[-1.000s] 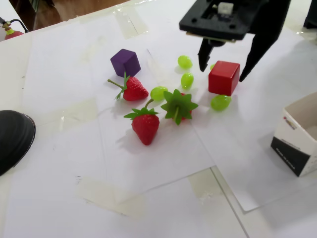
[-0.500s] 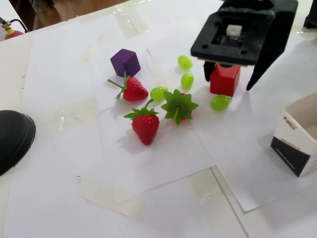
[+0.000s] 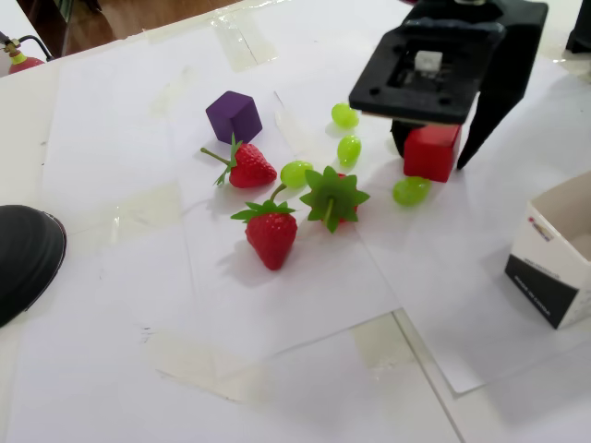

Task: Put the red cube on top of the purple cube

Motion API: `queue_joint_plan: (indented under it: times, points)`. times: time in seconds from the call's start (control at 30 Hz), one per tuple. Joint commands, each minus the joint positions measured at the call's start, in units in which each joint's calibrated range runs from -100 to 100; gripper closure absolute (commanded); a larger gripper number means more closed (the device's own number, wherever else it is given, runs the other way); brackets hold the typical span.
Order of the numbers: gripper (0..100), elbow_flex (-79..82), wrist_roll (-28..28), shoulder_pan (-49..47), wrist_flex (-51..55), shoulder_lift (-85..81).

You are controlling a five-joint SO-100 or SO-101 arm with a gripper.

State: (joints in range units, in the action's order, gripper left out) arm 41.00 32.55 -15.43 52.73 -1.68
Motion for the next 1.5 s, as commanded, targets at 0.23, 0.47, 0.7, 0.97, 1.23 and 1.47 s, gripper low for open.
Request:
queue_joint_plan:
  times: [0.23, 0.47, 0.7, 0.97, 1.23, 1.47]
  points:
    - [93, -7.72, -0.73, 1.9, 3.4, -0.04]
    - [93, -14.72, -1.32, 3.3, 9.69, -0.47]
    - [93, -23.36, -1.56, 4.47, 18.51, -0.9]
    - [94, -35.54, -1.61, 6.17, 28.32, -0.38]
    - [95, -48.45, -1.81, 9.7, 36.98, 1.6]
    - [95, -62.63, -3.57, 14.4, 40.82, 7.7]
